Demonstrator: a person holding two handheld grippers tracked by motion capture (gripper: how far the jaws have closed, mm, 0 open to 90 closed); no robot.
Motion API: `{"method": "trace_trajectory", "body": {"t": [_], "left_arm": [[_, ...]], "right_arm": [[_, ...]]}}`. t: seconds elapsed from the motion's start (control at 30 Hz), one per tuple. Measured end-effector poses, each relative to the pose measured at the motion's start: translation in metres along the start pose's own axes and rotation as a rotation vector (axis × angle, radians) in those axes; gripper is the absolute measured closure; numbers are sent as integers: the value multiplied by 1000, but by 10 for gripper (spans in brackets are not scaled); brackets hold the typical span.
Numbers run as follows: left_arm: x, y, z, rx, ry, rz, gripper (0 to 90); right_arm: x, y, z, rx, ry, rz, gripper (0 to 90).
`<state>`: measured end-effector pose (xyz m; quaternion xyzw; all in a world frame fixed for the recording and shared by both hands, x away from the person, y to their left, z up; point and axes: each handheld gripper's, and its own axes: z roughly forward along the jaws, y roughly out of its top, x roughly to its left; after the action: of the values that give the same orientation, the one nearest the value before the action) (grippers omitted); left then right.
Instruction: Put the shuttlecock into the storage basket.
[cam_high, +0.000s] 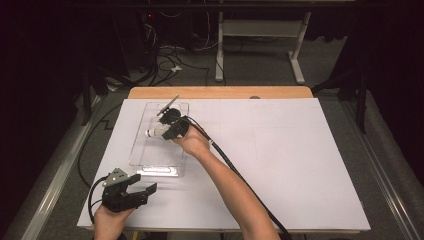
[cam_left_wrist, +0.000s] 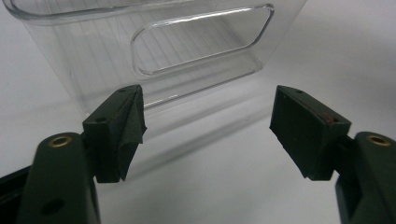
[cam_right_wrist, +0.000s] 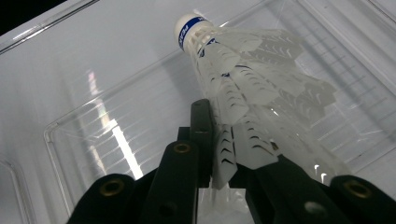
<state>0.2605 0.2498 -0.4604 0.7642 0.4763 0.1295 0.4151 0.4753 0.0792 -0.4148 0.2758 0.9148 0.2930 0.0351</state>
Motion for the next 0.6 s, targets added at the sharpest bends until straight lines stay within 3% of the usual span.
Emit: {"method": "trace_trajectory", "body": {"t": [0.6], "left_arm": [[0,0,0,3,0,2,272]], "right_arm": [[-2,0,-3,8,9,23,703]]}}
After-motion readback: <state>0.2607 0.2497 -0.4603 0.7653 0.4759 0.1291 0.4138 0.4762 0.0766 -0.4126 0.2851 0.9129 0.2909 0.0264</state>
